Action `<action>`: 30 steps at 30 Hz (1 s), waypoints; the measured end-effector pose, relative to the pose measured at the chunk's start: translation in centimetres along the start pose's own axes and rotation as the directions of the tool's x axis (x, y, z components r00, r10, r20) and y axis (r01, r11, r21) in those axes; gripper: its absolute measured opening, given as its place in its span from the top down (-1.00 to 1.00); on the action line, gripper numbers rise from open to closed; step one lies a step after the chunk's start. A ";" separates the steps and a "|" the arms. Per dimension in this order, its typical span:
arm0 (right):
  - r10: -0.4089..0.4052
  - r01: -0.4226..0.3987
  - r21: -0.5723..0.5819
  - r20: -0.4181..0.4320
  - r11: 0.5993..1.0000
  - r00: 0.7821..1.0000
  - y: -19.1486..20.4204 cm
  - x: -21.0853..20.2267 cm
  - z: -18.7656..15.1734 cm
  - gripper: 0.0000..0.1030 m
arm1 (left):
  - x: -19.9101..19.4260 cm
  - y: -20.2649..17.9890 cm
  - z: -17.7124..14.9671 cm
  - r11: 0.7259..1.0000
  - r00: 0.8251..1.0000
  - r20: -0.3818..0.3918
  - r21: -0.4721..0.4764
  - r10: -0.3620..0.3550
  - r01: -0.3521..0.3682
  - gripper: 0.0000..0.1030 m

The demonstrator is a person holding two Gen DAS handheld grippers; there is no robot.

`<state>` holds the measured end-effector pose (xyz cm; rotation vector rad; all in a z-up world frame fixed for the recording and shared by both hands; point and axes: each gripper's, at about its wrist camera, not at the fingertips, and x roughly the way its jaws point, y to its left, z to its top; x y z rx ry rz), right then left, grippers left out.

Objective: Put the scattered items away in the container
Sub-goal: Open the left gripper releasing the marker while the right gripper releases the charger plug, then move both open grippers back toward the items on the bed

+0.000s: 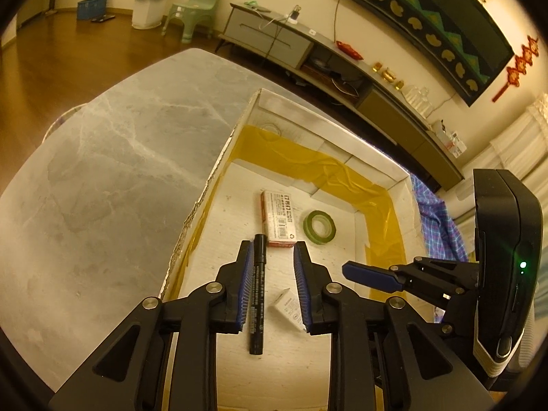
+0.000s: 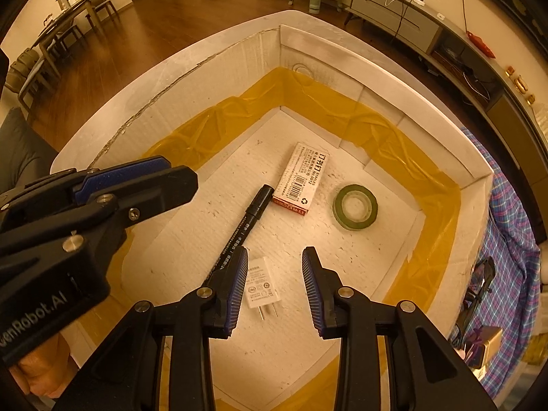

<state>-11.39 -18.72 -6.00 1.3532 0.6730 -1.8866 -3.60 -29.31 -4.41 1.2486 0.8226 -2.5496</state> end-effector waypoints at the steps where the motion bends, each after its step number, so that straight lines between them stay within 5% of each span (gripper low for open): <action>1: 0.001 -0.001 0.002 0.002 1.000 1.000 -0.1 -0.1 -0.1 0.31 | -0.1 -0.1 0.0 1.000 1.000 0.001 0.001 0.002 -0.002 0.47; 15: 0.045 -0.047 0.030 0.047 0.998 0.998 -0.6 -2.3 -2.2 0.20 | -2.5 -1.5 -0.7 0.997 0.998 0.047 0.049 0.050 -0.052 0.44; 30: 0.115 -0.143 0.103 0.237 0.984 0.965 -3.8 -8.4 -5.2 0.19 | -6.0 -5.2 -2.4 0.980 0.986 0.143 0.164 0.088 -0.112 0.43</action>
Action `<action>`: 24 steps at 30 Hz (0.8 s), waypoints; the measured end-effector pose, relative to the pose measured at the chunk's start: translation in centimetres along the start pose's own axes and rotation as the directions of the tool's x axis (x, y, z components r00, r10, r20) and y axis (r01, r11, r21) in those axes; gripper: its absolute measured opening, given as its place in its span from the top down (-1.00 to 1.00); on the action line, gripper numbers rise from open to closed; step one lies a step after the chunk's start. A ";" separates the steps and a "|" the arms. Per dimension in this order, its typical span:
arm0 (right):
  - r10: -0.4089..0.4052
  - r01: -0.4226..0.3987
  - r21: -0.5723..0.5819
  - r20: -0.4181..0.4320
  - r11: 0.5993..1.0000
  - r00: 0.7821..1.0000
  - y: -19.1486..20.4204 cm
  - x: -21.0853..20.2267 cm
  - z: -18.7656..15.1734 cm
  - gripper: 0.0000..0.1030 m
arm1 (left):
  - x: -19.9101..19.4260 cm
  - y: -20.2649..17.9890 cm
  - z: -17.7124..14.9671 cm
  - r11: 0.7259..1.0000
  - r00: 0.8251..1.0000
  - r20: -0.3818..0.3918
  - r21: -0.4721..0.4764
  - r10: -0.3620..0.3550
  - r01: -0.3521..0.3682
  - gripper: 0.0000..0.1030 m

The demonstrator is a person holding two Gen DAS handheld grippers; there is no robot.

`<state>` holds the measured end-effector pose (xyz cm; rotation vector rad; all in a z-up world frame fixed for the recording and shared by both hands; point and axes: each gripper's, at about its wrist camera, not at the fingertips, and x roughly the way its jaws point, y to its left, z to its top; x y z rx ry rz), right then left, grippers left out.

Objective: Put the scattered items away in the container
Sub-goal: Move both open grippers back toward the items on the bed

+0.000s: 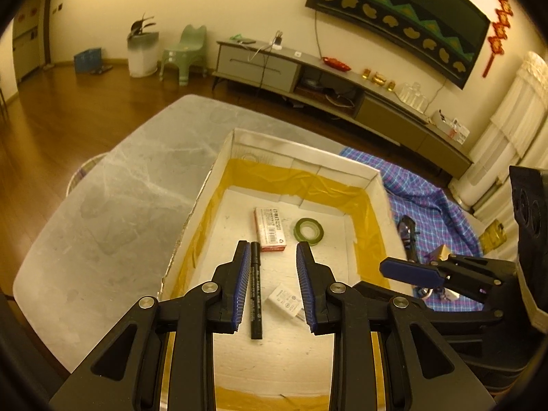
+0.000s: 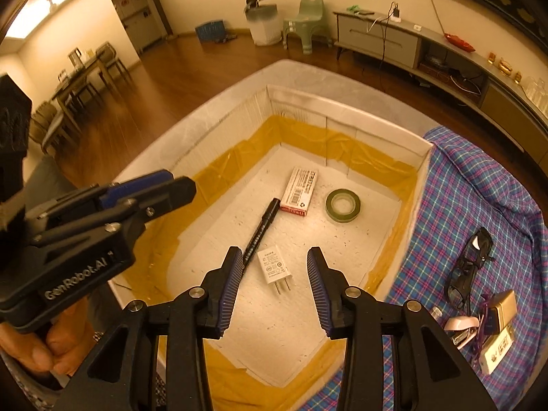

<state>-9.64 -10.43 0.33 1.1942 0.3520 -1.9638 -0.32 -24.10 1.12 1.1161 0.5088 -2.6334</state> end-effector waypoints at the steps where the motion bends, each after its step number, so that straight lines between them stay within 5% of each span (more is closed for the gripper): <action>1: 0.006 -0.006 0.003 0.013 1.000 1.000 0.0 -0.4 -0.2 0.19 | -0.4 -0.3 -0.1 1.000 1.000 0.011 0.012 0.006 -0.006 0.43; 15: 0.059 -0.062 0.017 0.109 0.998 0.992 -0.5 -3.8 -2.6 0.16 | -3.5 -3.1 -1.1 0.995 0.996 0.087 0.101 0.019 -0.027 0.32; 24: 0.125 -0.135 0.010 0.311 0.991 0.942 -1.3 -9.1 -5.0 0.16 | -6.4 -5.9 -2.3 0.985 0.978 0.176 0.150 -0.111 0.085 0.14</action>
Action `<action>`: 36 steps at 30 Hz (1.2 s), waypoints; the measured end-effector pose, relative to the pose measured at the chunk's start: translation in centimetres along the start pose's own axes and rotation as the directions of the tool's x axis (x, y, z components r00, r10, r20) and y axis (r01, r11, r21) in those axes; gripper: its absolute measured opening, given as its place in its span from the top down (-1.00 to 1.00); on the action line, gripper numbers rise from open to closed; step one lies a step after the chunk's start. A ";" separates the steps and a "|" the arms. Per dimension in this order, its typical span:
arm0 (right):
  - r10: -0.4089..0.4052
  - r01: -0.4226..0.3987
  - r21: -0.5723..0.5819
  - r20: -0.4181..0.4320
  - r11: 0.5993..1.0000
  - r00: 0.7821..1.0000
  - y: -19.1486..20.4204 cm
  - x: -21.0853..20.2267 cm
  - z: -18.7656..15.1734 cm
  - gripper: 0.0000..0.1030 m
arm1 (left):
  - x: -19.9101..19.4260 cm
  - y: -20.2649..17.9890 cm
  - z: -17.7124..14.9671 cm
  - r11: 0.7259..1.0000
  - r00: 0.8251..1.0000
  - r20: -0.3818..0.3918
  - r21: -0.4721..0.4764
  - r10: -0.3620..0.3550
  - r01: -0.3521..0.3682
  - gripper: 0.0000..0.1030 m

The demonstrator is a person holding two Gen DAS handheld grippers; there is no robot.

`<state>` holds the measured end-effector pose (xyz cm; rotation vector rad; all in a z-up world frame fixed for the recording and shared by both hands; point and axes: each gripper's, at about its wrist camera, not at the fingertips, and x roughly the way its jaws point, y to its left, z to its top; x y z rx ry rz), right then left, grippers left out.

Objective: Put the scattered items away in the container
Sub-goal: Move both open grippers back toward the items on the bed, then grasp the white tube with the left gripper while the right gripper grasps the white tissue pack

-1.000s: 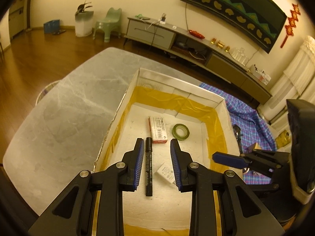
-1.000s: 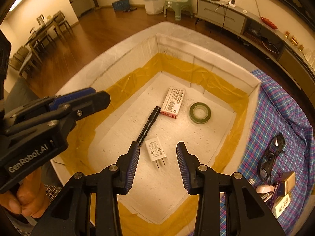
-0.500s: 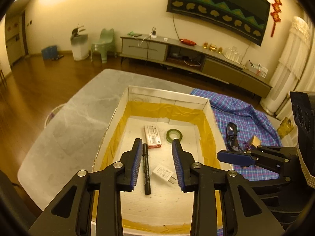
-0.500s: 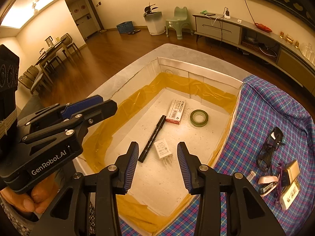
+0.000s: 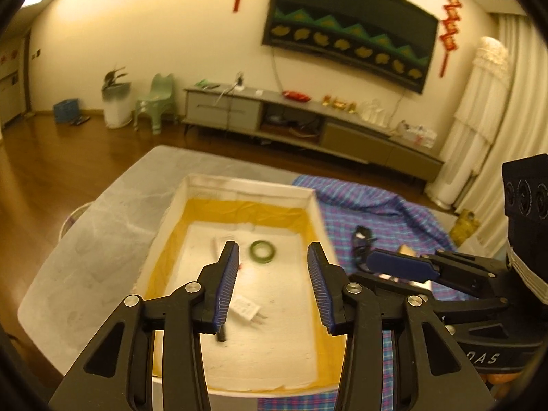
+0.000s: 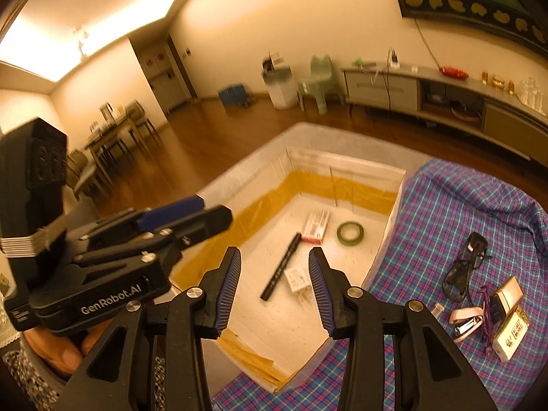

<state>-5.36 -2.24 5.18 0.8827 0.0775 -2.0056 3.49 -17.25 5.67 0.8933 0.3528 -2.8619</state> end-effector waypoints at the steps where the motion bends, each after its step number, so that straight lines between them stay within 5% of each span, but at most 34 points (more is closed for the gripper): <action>1: 0.007 -0.007 0.001 0.028 1.000 1.000 -0.1 -0.8 -0.2 0.15 | -0.2 -0.5 -0.1 1.000 1.000 0.010 0.010 -0.011 0.011 0.14; 9: 0.028 -0.030 0.015 0.166 0.999 0.986 -2.4 -6.5 -2.5 0.03 | -1.3 -6.0 -1.0 0.985 0.991 0.044 0.118 -0.129 0.124 0.14; 18: -0.081 0.056 0.136 0.184 0.989 0.980 -9.1 -10.3 -4.8 0.01 | 2.4 -13.7 -3.7 0.950 0.977 -0.092 0.231 -0.195 0.211 0.12; 24: -0.246 0.216 0.272 0.081 0.938 0.966 -16.0 -10.8 -7.2 0.00 | 7.4 -17.1 -6.2 0.950 0.969 -0.202 0.249 -0.142 0.191 0.12; 28: -0.389 0.379 0.322 -0.038 0.868 0.921 -21.3 -10.4 -9.7 -0.19 | 10.5 -17.4 -7.1 0.960 0.962 -0.250 0.226 -0.109 0.168 0.12; 31: -0.429 0.432 0.373 -0.095 0.821 0.898 -25.1 -9.9 -11.8 -0.31 | 13.2 -17.1 -8.1 0.971 0.956 -0.285 0.200 -0.073 0.134 0.12; 36: -0.431 0.463 0.380 -0.171 0.801 0.886 -28.2 -6.9 -13.1 -0.32 | 16.6 -16.7 -8.8 0.982 0.937 -0.346 0.156 -0.049 0.109 0.11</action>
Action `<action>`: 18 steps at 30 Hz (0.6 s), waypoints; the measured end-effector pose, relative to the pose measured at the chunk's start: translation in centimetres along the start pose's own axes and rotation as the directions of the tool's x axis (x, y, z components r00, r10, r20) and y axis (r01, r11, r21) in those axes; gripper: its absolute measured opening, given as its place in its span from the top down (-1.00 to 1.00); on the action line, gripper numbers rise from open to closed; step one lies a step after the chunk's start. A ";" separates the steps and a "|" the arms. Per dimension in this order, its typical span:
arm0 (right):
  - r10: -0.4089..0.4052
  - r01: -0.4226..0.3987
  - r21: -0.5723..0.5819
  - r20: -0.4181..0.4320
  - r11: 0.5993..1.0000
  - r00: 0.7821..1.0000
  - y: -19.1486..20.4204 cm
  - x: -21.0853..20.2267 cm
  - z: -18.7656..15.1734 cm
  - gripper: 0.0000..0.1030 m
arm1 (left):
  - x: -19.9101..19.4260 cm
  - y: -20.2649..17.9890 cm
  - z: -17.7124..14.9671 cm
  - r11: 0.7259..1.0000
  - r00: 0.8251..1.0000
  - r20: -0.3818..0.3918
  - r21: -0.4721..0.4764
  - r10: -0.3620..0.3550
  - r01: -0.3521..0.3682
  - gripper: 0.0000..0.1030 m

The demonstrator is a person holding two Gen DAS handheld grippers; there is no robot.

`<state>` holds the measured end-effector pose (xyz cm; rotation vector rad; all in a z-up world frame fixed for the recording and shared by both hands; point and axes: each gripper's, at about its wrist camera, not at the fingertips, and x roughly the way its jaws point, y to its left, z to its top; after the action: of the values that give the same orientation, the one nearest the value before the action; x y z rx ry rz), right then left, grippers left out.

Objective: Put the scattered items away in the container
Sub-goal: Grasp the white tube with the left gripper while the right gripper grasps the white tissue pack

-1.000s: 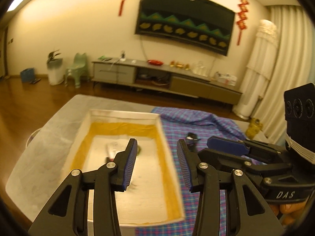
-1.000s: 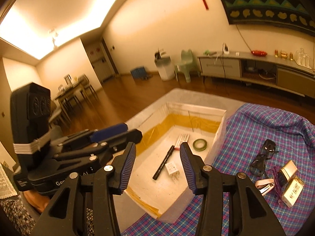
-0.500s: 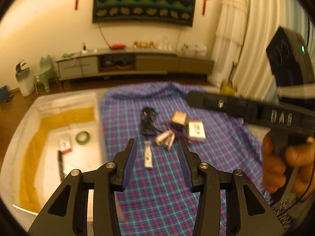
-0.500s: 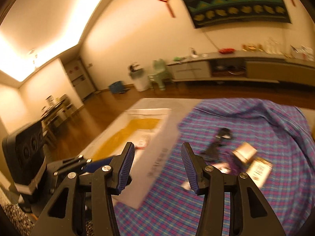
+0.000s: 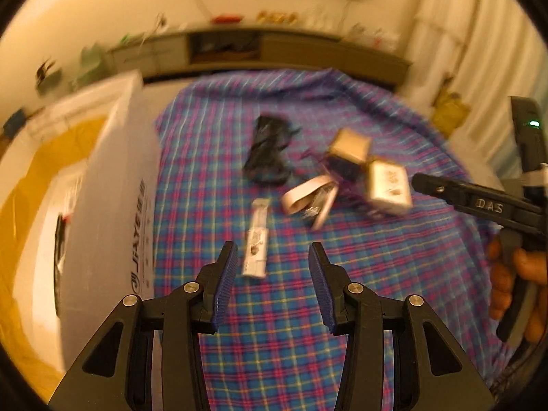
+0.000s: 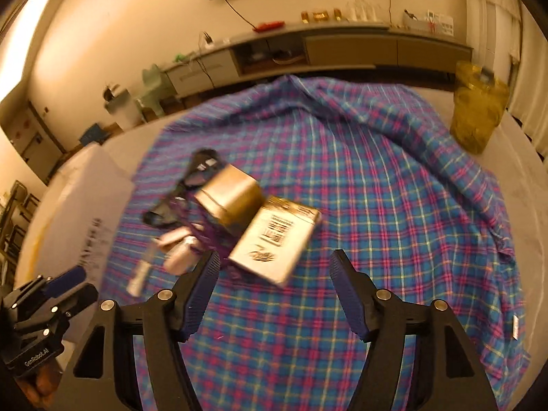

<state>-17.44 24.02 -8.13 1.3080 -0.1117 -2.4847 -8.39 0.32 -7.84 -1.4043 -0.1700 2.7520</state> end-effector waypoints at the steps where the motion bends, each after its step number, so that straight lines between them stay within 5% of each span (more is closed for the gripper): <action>1: -0.004 0.004 -0.002 -0.006 1.000 1.000 0.1 0.7 0.1 -0.34 | 0.4 0.0 0.1 1.000 1.000 -0.001 -0.005 -0.010 0.010 0.11; 12: -0.099 0.097 -0.067 -0.031 0.993 0.995 1.5 6.5 0.4 -0.50 | 6.3 1.0 -0.2 0.996 0.994 -0.069 -0.019 0.085 -0.086 0.07; 15: -0.140 0.138 -0.131 -0.007 0.982 0.990 1.8 7.0 0.3 -0.50 | 6.9 1.0 -0.1 0.992 0.992 -0.036 -0.001 0.124 -0.124 0.07; 17: -0.171 0.170 -0.171 0.012 0.970 0.985 1.8 7.1 0.3 -0.19 | 7.0 1.0 0.0 0.992 0.992 -0.026 -0.001 0.126 -0.126 0.10; 18: -0.177 0.178 -0.180 0.019 0.968 0.984 1.7 7.0 0.3 -0.10 | 7.1 0.9 0.1 0.992 0.992 -0.019 0.004 0.127 -0.127 0.31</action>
<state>-20.93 20.12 -13.13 1.2877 0.2360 -2.5726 -12.60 0.05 -13.57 -1.4909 -0.0790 2.8362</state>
